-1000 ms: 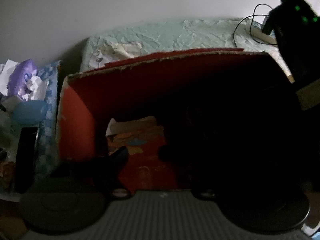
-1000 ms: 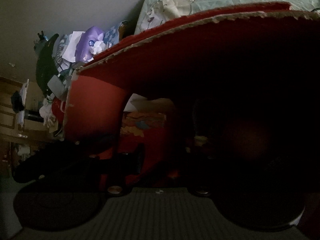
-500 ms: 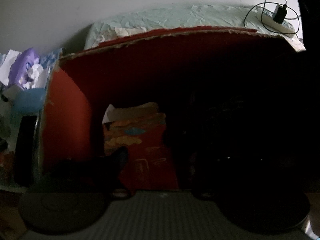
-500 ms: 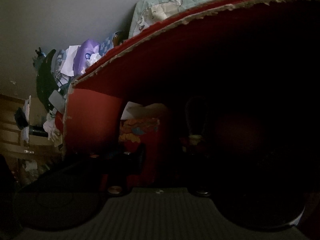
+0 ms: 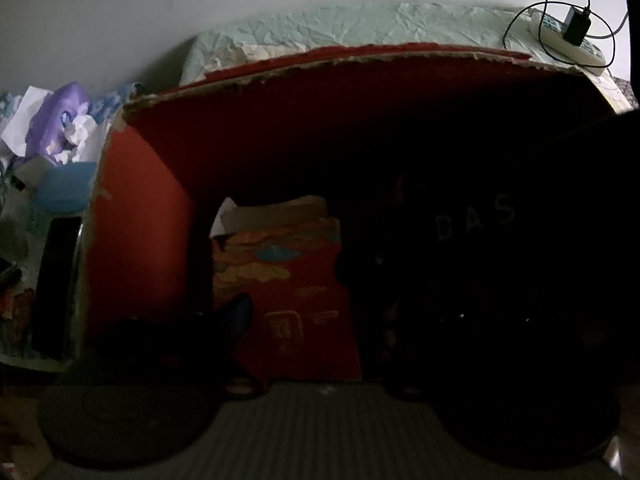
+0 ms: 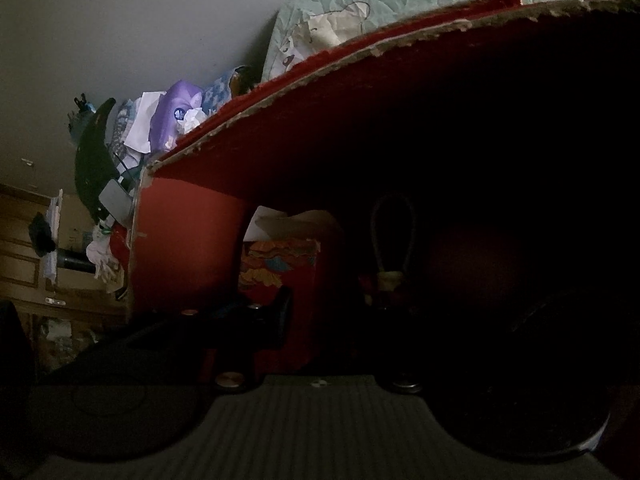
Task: Organize objects
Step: 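Lower the carton into the red box with the right gripper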
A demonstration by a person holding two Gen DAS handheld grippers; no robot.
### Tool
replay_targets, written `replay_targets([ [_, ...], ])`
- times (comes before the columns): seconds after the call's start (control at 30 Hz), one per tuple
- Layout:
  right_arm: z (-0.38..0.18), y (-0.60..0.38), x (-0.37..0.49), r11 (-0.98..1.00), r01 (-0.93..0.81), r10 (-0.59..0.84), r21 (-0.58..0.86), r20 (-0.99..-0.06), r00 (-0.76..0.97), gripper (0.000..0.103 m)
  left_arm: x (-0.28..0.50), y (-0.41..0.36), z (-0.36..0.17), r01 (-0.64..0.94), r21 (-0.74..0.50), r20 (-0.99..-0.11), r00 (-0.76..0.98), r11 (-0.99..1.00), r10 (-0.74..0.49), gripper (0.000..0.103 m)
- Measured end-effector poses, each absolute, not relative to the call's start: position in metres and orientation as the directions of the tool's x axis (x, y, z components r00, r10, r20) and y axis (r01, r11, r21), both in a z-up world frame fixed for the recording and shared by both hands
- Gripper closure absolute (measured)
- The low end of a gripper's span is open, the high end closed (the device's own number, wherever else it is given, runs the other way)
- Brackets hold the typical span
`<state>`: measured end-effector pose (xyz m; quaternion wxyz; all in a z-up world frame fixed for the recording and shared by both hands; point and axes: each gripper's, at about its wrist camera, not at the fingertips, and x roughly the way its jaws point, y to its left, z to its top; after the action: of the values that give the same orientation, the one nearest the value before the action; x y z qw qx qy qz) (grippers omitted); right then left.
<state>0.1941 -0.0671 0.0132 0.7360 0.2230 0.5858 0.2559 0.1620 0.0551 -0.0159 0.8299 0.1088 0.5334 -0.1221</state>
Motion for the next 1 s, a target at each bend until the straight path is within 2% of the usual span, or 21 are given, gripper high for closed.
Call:
replay_targets([
  [0.67, 0.019, -0.068, 0.192, 0.774, -0.15, 0.633, 0.616, -0.739, 0.23, 0.072, 0.16, 0.05, -0.016, 0.323, 0.089, -0.902, 0.428, 0.942, -0.061, 0.02],
  [0.8, 0.022, -0.068, 0.19, 0.772, -0.171, 0.635, 0.612, -0.73, 0.253, 0.067, 0.159, 0.048, -0.016, 0.318, 0.104, -0.898, 0.438, 0.942, -0.049, 0.021],
  [1.0, 0.028, -0.067, 0.184, 0.771, -0.206, 0.636, 0.602, -0.712, 0.297, 0.067, 0.159, 0.049, -0.017, 0.32, 0.112, -0.894, 0.445, 0.941, -0.045, 0.021],
])
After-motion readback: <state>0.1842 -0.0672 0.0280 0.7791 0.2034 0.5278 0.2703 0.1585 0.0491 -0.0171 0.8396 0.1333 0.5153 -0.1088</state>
